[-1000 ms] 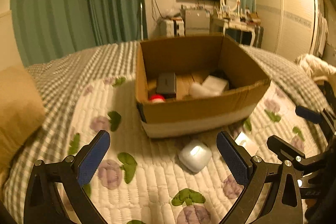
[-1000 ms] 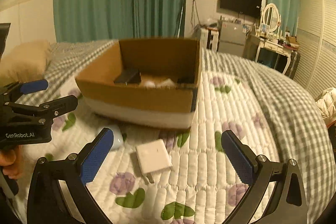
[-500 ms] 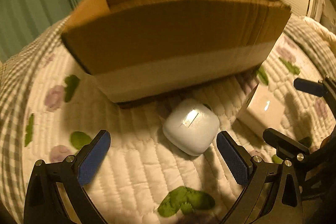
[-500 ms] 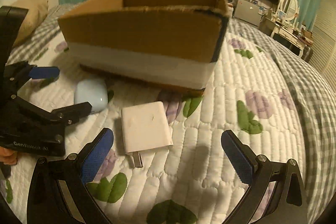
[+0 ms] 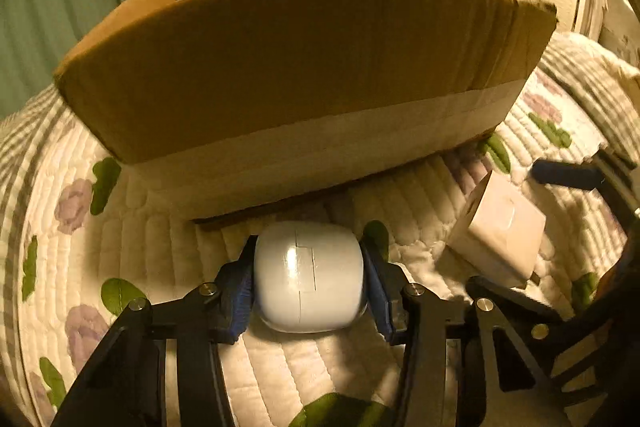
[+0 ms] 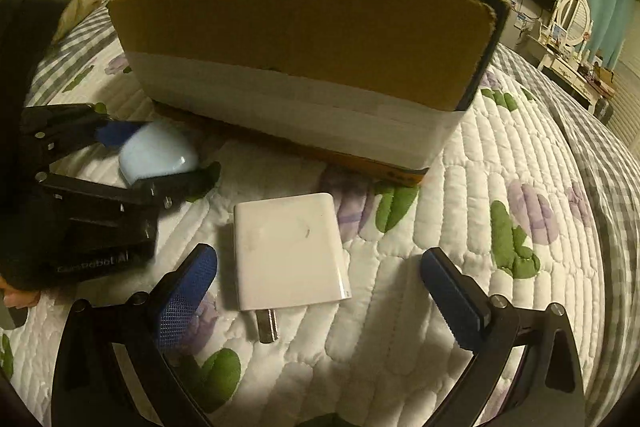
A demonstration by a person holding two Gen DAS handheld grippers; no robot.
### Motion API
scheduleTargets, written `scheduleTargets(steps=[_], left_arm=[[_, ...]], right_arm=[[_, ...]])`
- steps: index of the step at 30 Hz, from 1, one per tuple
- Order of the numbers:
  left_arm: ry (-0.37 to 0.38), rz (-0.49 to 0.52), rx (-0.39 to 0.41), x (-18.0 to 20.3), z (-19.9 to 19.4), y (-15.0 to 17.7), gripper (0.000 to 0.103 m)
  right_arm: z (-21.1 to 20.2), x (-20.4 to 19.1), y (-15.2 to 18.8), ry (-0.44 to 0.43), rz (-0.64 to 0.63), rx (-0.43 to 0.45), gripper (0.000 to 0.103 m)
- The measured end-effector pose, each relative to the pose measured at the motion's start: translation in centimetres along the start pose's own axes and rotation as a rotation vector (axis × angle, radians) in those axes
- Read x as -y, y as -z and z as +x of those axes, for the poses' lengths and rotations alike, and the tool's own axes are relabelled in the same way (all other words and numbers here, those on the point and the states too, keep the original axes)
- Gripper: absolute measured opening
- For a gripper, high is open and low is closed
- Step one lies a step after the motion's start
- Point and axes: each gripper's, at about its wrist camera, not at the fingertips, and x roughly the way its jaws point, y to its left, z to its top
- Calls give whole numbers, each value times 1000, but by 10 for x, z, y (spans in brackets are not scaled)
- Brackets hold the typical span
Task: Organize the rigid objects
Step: 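Grasp the white earbud case with left tool while right tool grasps the other white charger, then carry earbud case and charger into the box and open both tools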
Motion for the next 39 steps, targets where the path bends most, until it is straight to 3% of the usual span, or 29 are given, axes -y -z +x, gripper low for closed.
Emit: scheduleTargets(steps=[2, 4, 5, 22, 29, 39], left_arm=[[6, -27, 3, -3, -3, 2, 49], [0, -34, 5, -6, -6, 5, 49], [-9, -35, 8, -6, -9, 7, 49], [-23, -80, 46, -26, -63, 32, 49], [-23, -84, 77, -2, -88, 40, 49], [-21, -116, 169, -8, -140, 40, 49]], right_arm=[[3, -2, 0, -16, -1, 6, 94], [9, -4, 0, -8, -1, -3, 75], [9, -4, 0, 3, 1, 1, 49], [-36, -18, 24, -2, 158, -6, 50], [-61, -30, 35, 5, 158, 16, 50], [-118, -46, 40, 51, 137, 101, 50]])
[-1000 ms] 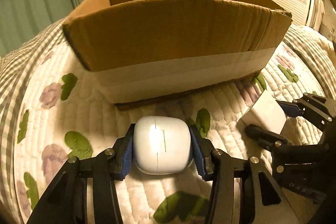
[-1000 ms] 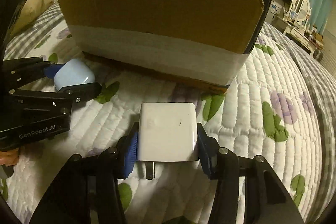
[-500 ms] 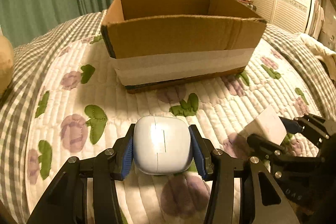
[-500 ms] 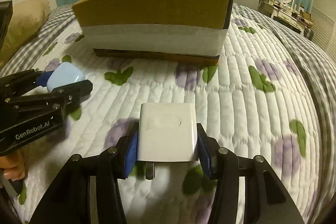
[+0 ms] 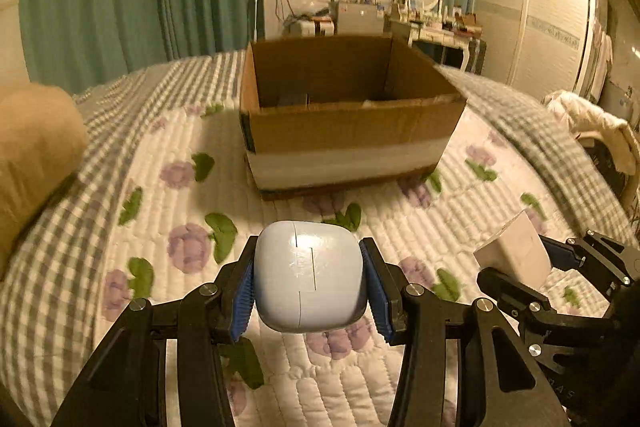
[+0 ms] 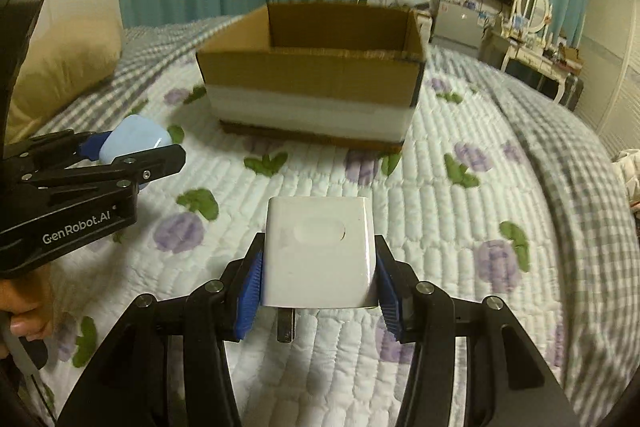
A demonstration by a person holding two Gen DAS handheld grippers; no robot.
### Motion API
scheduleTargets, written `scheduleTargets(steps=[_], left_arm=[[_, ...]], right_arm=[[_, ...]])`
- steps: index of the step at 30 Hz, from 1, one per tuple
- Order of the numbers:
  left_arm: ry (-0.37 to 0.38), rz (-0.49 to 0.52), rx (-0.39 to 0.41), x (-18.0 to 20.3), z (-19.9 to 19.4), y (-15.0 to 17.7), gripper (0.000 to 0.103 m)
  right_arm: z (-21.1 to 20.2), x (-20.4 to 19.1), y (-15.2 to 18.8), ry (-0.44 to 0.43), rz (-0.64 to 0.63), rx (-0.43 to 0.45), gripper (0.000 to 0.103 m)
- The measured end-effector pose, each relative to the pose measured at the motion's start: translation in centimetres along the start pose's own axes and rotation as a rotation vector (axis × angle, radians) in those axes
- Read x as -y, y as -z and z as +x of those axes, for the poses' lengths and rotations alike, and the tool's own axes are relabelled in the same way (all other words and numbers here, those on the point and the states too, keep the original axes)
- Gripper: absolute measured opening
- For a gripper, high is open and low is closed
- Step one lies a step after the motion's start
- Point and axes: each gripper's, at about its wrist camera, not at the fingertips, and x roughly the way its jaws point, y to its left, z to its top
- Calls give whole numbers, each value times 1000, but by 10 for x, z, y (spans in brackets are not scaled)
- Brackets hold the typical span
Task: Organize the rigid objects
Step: 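Carry earbud case and charger into the box and open both tools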
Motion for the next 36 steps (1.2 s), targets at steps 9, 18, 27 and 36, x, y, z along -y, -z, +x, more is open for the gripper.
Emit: scheduleTargets(steps=[9, 18, 27, 36], left_arm=[[13, -17, 140, 2, -57, -24, 49], [10, -34, 216, -11, -88, -52, 49], [20, -29, 281, -12, -93, -80, 49], [41, -38, 294, -13, -73, -105, 49]], right_arm=[[-57, -8, -23, 27, -14, 120, 50], [-98, -7, -45, 32, 2, 218, 50], [-120, 5, -75, 49, 19, 315, 50], [-121, 20, -112, 56, 26, 387, 50]])
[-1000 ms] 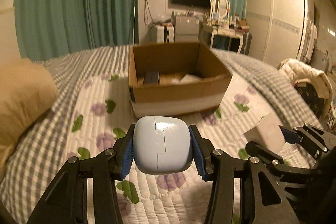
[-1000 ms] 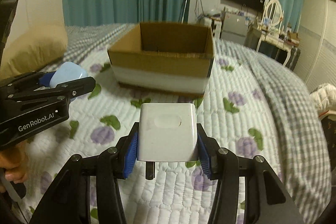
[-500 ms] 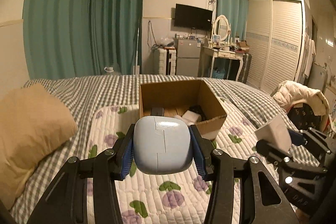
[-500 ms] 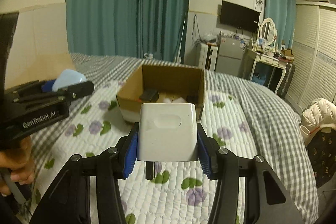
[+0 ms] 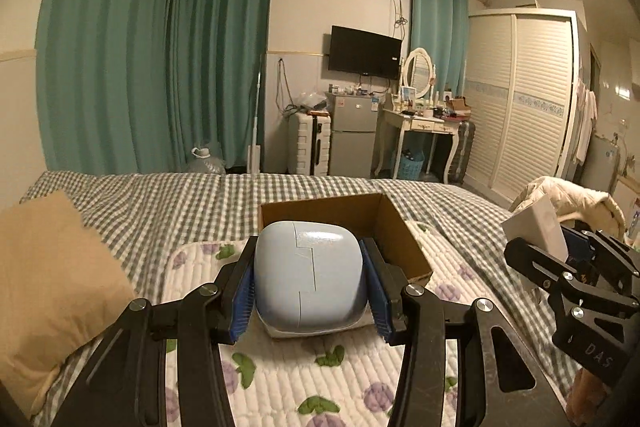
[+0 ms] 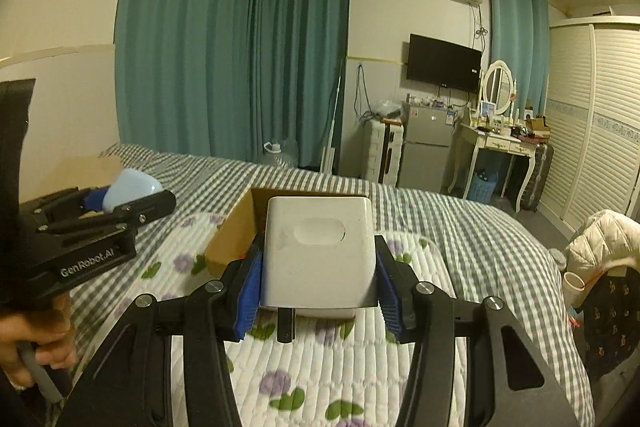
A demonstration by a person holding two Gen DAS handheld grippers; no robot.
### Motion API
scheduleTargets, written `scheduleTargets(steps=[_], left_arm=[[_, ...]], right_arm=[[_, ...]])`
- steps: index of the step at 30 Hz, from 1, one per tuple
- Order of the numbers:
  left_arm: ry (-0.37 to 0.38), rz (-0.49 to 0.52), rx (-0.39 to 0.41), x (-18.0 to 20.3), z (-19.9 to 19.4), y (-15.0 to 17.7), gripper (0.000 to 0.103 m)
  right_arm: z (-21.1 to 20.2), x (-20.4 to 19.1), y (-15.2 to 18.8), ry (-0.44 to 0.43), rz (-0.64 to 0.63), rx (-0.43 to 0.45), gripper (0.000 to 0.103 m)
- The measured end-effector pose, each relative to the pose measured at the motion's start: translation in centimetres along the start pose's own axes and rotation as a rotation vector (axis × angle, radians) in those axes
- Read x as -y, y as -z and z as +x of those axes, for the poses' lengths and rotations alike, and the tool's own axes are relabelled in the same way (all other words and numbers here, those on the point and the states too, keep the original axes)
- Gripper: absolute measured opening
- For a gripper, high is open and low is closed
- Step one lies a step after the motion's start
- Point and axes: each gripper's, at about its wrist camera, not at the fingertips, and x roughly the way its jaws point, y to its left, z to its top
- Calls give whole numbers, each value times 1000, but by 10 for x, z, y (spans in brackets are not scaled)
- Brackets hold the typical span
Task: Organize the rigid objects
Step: 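Carry earbud case and charger into the box and open both tools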
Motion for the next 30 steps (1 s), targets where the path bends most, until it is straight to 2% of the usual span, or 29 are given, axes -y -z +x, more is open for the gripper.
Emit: scheduleTargets(steps=[11, 20, 26, 30], left_arm=[[-1, 25, -19, -1, 51, -7, 49], [1, 44, -70, -5, 111, -8, 49], [15, 55, -147, -6, 159, 0, 49], [20, 47, -204, -8, 185, 7, 49]], right_arm=[[44, 3, -8, -17, -10, -10, 50], [105, 8, -8, -39, -13, -56, 50], [154, 16, -3, -39, -20, -100, 49], [173, 20, 1, -30, -31, -126, 49]])
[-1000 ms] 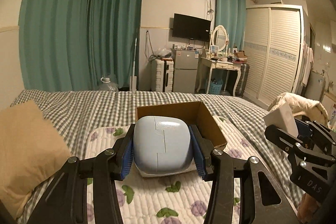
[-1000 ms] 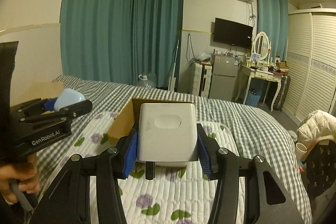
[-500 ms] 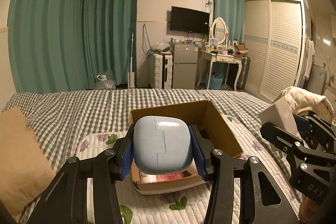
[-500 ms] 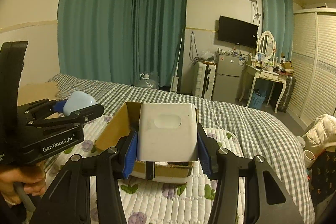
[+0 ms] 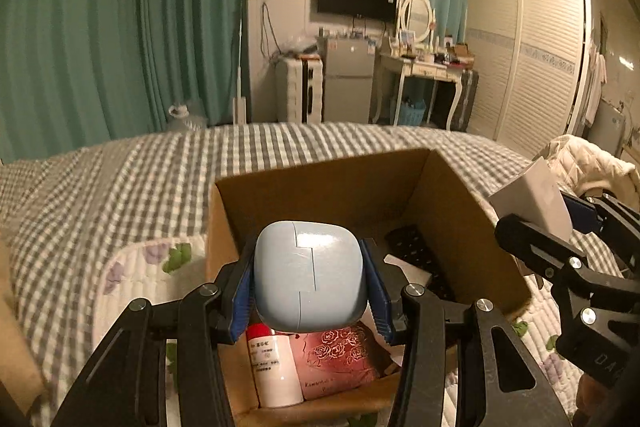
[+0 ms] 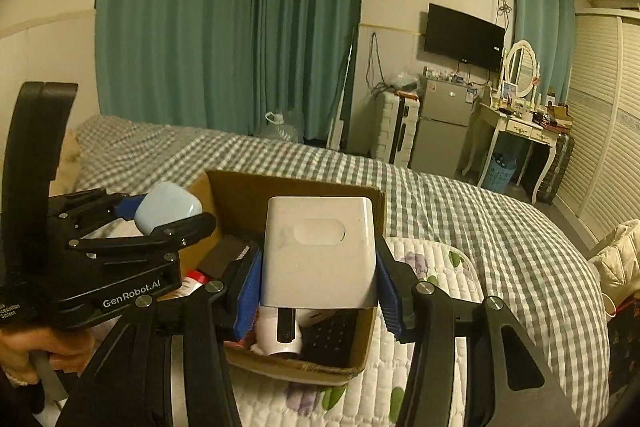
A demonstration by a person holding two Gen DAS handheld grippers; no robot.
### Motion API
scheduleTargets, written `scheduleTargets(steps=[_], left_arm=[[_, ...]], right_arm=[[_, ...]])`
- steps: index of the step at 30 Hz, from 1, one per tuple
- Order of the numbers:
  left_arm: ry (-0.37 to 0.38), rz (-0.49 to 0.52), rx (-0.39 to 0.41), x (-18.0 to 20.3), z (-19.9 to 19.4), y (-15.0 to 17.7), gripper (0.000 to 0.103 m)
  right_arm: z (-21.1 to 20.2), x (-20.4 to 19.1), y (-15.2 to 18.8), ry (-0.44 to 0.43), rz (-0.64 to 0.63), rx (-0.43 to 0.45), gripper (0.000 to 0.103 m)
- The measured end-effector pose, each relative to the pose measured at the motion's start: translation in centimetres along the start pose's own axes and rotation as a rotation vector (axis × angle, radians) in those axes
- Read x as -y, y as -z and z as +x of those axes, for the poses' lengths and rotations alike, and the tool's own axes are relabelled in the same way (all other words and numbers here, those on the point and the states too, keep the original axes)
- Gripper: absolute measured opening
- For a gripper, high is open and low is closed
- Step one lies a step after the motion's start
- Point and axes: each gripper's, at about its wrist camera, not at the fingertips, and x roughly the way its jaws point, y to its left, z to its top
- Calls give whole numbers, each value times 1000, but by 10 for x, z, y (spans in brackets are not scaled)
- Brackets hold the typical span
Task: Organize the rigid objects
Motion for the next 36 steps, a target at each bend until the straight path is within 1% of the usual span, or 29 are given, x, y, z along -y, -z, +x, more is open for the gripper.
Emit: scheduleTargets(steps=[2, 3, 6, 8, 9, 10, 11, 12, 14, 17, 18, 24, 26, 28, 29, 30, 33, 34, 36], left_arm=[[-1, 3, -16, 0, 10, 0, 49], [-1, 6, -23, 0, 13, 1, 49], [5, 3, -58, -2, 27, 0, 49], [-4, -2, -83, -3, 36, 0, 49], [-9, -2, -92, -4, 39, 0, 49], [-17, -4, -105, -5, 43, 1, 49], [-19, -11, -121, -7, 46, 2, 49], [-17, -15, -129, -7, 47, 2, 49], [-47, -8, -146, -6, 50, 3, 49], [-50, -19, -170, -6, 54, 3, 49], [-58, -18, -168, -6, 54, 4, 49], [-62, -30, -168, -6, 52, 2, 51], [-51, -43, -160, -7, 50, 1, 60], [-23, -66, -139, -10, 45, -1, 71], [-38, -65, -131, -10, 42, -2, 72], [-44, -63, -124, -10, 39, -4, 73], [-61, -70, -94, -14, 27, -9, 81], [-50, -75, -85, -15, 22, -10, 81], [-56, -78, -70, -16, 13, -14, 84]], right_arm=[[13, 4, 3, 1, 5, -26, 49], [27, 9, 7, -13, 13, -55, 49], [37, 8, 10, -21, 2, -78, 49], [49, 4, 13, -24, -16, -112, 49], [58, -2, 16, -32, -25, -148, 49], [58, -2, 16, -32, -25, -148, 49], [68, -5, 19, -30, -46, -176, 49], [68, -5, 19, -30, -46, -176, 49], [76, -9, 23, -27, -64, -204, 49], [84, -15, 23, -11, -98, -221, 50], [88, -16, 24, -1, -114, -229, 50], [85, -17, 28, -9, -129, -219, 50], [84, -15, 28, -17, -119, -220, 52], [79, -15, 29, -33, -99, -214, 58], [73, -14, 27, -27, -90, -193, 62], [73, -14, 27, -27, -90, -193, 64], [59, -10, 21, -13, -67, -161, 65], [55, -9, 19, -12, -58, -153, 65], [51, -8, 17, -9, -49, -144, 69]])
